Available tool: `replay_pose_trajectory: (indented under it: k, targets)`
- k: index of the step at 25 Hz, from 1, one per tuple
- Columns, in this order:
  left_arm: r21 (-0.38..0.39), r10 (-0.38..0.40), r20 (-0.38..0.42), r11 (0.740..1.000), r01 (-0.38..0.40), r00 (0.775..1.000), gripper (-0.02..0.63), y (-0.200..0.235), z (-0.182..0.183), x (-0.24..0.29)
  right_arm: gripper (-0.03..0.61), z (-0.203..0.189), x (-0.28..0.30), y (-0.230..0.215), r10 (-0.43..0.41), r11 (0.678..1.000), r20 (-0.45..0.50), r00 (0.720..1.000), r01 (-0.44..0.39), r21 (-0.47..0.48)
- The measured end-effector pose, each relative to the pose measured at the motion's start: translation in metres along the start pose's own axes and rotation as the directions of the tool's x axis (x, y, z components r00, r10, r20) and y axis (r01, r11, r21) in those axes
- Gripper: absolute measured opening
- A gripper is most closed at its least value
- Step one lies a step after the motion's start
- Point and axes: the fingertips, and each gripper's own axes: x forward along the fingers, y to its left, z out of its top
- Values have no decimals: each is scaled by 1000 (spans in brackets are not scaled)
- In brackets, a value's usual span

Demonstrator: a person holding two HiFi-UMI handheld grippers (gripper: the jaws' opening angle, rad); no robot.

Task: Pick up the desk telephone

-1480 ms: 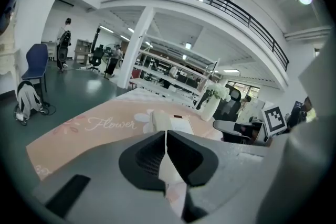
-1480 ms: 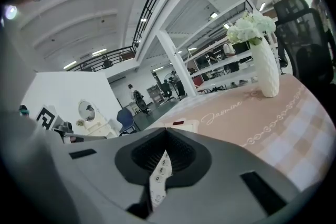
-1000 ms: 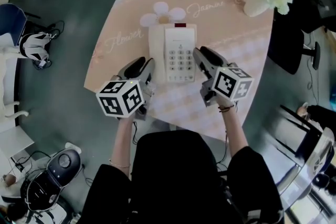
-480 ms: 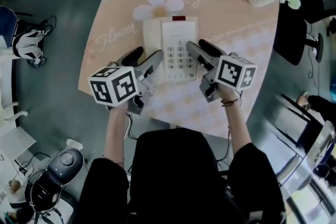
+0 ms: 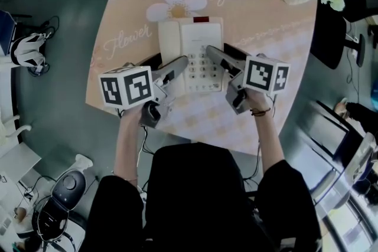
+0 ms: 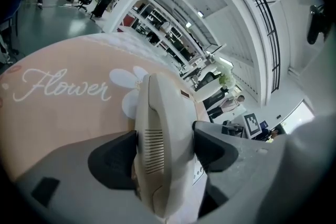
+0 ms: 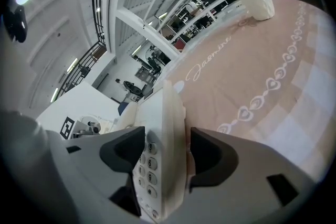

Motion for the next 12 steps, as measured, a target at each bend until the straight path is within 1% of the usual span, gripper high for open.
replay_pose_trajectory:
  k: [2, 4, 6, 8, 9, 12]
  targets:
    - [-4, -10, -14, 1000, 10, 1000, 326, 0, 0, 1, 249, -2, 1, -1, -14, 1000, -29, 999, 14, -3]
    - [-10, -23, -33, 1000, 23, 999, 331, 1, -1, 2, 250, -3, 3, -2, -5, 1000, -50, 999, 5, 15]
    - [-15, -36, -46, 999, 35, 998, 336, 1, -1, 3, 248, -3, 7, 3, 46, 998, -64, 997, -43, 45]
    - [-18, -41, -44, 999, 40, 998, 340, 1, -1, 4, 225, -3, 11, 10, 111, 992, -63, 992, -107, 70]
    - [-19, -40, -39, 999, 40, 998, 339, 1, -1, 4, 224, -2, 11, 11, 122, 990, -63, 991, -118, 74]
    - [-20, -22, -24, 1000, 21, 999, 339, 0, -2, 3, 224, -4, 8, 8, 102, 992, -64, 993, -97, 75]
